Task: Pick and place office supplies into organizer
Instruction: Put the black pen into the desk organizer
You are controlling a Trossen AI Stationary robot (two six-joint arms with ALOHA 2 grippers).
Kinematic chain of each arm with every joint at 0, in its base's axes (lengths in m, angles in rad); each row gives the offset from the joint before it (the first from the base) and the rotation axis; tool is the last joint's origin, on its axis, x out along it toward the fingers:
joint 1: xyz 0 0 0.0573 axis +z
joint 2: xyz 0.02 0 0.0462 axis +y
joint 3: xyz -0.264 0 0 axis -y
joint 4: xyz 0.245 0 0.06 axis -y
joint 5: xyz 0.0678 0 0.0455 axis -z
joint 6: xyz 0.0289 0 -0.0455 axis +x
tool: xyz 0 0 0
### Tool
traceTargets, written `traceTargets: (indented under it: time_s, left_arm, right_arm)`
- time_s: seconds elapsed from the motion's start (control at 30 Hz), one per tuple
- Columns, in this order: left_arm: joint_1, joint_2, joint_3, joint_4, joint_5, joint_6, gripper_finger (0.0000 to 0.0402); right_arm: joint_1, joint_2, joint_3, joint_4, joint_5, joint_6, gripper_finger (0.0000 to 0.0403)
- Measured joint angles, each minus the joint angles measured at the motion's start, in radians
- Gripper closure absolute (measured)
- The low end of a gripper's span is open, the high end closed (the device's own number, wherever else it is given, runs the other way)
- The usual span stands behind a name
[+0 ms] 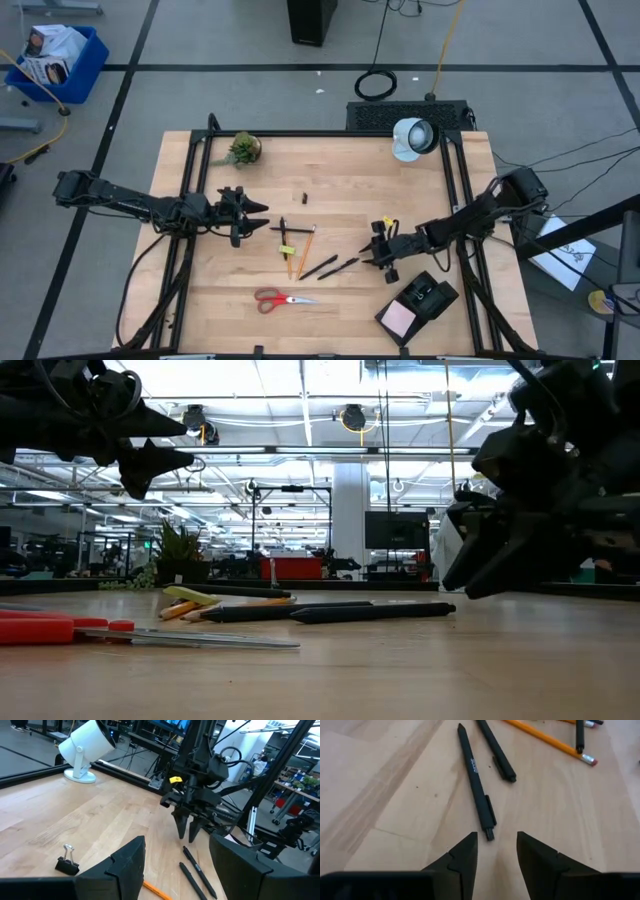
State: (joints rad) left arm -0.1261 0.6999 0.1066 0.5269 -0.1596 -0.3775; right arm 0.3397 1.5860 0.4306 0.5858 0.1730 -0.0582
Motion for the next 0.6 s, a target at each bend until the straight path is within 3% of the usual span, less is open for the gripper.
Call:
traceTargets:
  time_s: [0.27, 0.6]
  left_arm:
    - [0.000, 0.000, 0.000, 0.001, 0.000, -0.018, 0.0176]
    - [0.000, 0.000, 0.000, 0.001, 0.000, -0.021, 0.0176]
  right_arm:
    - [-0.006, 0.137, 0.002, 0.113, -0.043, 0.037, 0.0277]
    - [-0.019, 0.174, 0.003, 0.142, -0.051, 0.047, 0.0291]
